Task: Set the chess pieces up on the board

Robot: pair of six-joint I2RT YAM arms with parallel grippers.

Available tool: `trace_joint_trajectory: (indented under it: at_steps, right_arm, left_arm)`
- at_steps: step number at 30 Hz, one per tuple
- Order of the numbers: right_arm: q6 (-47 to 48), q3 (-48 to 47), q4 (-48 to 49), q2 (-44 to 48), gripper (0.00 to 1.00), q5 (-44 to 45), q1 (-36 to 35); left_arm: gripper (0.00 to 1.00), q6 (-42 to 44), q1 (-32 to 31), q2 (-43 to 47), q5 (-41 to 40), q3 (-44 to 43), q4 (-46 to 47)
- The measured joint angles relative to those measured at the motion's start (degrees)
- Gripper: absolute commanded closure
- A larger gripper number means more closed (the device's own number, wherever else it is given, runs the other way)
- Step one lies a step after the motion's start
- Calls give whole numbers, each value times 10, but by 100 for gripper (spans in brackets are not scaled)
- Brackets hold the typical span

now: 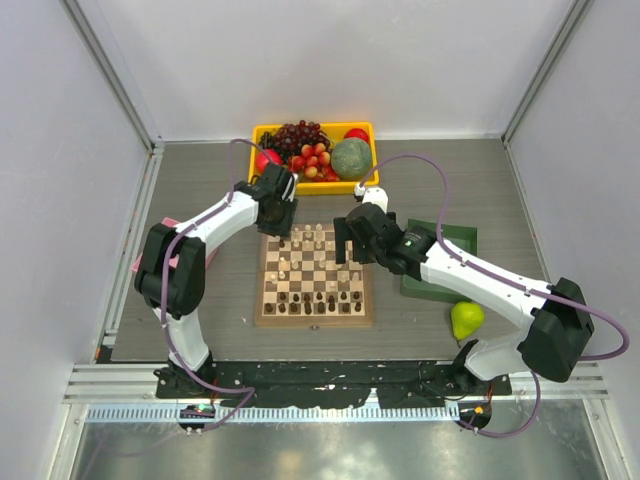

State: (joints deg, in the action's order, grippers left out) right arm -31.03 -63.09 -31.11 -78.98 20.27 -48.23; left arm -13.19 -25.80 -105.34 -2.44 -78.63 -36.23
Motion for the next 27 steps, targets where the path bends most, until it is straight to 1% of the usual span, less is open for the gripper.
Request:
trace_joint_trajectory:
  at_steps: [7, 11, 23, 27]
  right_arm:
    - [0, 0, -2, 0, 5, 0, 1]
    - [0, 0, -2, 0, 5, 0, 1]
    - [0, 0, -2, 0, 5, 0, 1]
    - [0, 0, -2, 0, 5, 0, 1]
  left_arm:
    - [61, 1, 0, -10, 2, -4, -1]
    - [64, 1, 0, -11, 2, -4, -2]
    - [64, 1, 0, -14, 12, -4, -2]
    - [66, 1, 0, -14, 12, -2, -2]
